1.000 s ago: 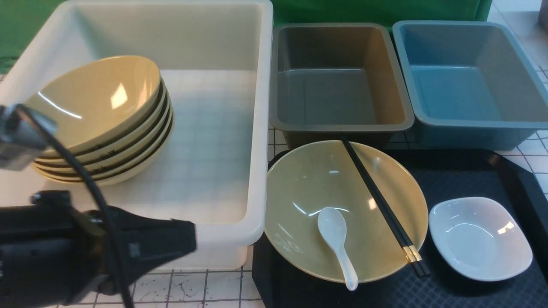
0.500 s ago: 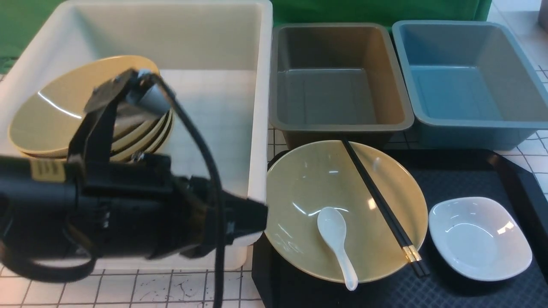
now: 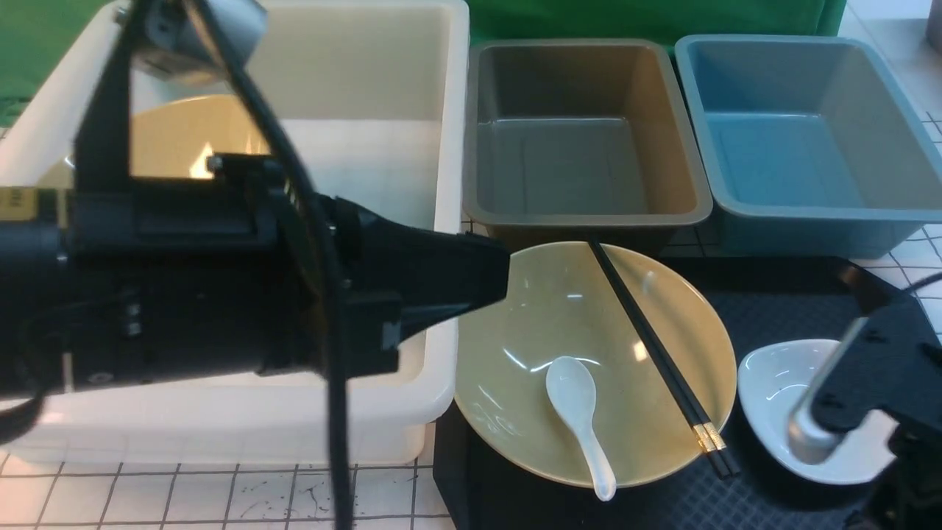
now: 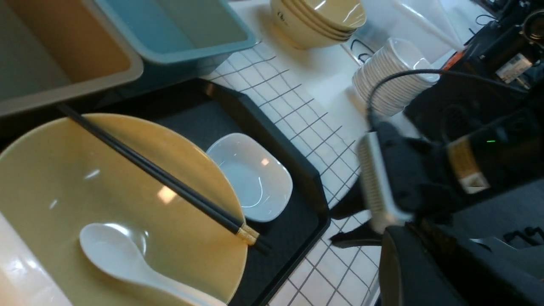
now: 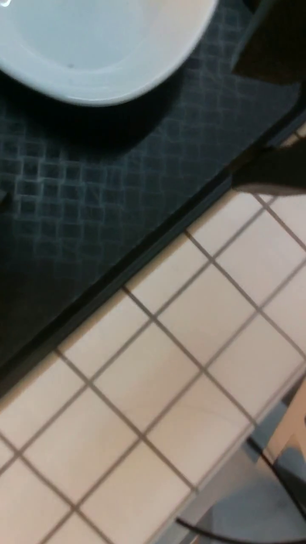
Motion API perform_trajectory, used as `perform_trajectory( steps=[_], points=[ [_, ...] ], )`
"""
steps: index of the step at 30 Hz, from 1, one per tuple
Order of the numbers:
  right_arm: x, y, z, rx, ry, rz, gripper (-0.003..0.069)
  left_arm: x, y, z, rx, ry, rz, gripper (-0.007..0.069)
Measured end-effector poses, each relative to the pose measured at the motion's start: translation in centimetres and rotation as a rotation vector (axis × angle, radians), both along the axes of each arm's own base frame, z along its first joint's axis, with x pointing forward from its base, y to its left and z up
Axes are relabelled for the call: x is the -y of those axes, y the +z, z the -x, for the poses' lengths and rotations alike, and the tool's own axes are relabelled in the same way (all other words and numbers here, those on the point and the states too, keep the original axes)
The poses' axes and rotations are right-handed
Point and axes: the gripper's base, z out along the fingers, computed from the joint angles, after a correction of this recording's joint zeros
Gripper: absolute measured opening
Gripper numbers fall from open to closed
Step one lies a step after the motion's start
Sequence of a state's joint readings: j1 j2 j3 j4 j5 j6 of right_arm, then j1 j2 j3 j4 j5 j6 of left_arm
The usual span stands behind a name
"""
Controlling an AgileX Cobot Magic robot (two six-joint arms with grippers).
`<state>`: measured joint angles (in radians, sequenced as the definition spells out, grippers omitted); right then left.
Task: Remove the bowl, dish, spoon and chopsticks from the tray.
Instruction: Use the right arm to grab the plate
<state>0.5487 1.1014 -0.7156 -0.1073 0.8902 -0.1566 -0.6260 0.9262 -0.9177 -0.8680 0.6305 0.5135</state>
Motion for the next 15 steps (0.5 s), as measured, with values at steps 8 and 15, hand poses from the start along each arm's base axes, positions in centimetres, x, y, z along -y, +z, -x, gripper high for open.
perform_trajectory(
  steps=[8, 15],
  points=[
    [-0.8, -2.7, -3.6, 0.04, -0.001, 0.02, 0.0536, -0.7, 0.8, 1.0, 0.038, 0.0, 0.027, -0.0001],
    [0.5, -4.3, -5.5, 0.017, -0.001, 0.061, 0.0561, -1.3, 1.3, 1.7, 0.078, 0.001, 0.026, -0.0001]
  ],
)
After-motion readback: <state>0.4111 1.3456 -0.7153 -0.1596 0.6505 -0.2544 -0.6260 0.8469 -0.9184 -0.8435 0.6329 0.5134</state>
